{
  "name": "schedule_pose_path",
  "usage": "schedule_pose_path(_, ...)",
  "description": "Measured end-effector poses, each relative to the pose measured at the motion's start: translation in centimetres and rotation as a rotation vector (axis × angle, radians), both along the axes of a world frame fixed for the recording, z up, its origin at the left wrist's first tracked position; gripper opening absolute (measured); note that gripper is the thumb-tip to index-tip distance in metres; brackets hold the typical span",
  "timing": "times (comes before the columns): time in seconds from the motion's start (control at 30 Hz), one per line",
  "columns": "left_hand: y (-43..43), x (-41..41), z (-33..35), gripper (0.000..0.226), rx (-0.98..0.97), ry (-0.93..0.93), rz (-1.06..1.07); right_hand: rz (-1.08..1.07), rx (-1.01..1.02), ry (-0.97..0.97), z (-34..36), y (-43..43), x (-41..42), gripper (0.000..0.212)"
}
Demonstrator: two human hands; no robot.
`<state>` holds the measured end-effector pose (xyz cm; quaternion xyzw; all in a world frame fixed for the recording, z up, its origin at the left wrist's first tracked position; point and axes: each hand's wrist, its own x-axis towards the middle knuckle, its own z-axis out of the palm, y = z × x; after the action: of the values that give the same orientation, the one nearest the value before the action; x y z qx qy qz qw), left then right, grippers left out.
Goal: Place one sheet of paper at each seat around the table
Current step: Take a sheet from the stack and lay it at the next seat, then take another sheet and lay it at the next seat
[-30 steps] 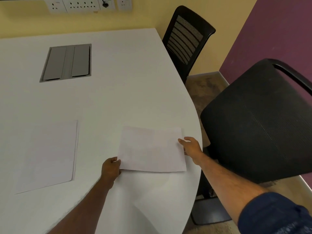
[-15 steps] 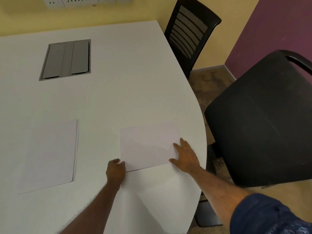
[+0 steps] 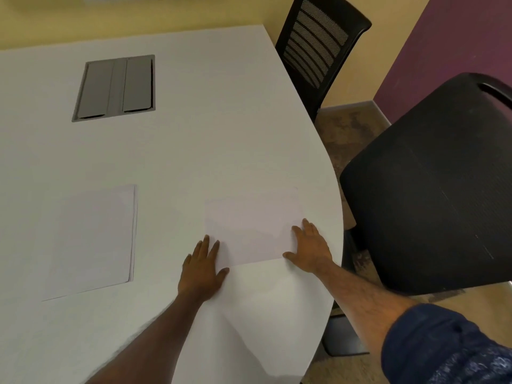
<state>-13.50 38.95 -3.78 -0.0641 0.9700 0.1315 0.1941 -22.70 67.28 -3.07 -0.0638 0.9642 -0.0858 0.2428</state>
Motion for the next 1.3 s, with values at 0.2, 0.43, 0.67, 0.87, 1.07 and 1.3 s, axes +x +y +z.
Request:
schedule_pose_path(0.2, -3.4, 1.8, 2.3, 0.077, -0.067, 0.061, -0.052, 0.034, 0.003, 0.068, 2.0, -2.4, 2.1, 0.086)
schedule_pose_path(0.43, -12.4, 5.3, 3.9, 0.077, -0.188, 0.132, -0.097, 0.098, -0.009, 0.142, 4.8, -8.6, 6.1, 0.081)
schedule_pose_path(0.67, -27.0, 16.0, 8.5, 0.076, -0.249, 0.203, -0.065, 0.142, -0.059, 0.231, 8.7, -22.0, 16.1, 0.08)
schedule_pose_path(0.87, -29.8, 17.7, 9.4, 0.077, -0.23, 0.166, -0.067, 0.128, -0.096, 0.354, 8.8, -24.2, 18.6, 0.079)
schedule_pose_path(1.07, -34.7, 21.2, 8.6, 0.076, -0.251, 0.129, -0.039, 0.202, -0.066, 0.386, 7.9, -29.3, 22.7, 0.082)
schedule_pose_path(1.3, -36.1, 20.6, 7.3, 0.077, -0.231, 0.087, 0.009, 0.262, -0.067, 0.339, 5.5, -31.9, 20.6, 0.08)
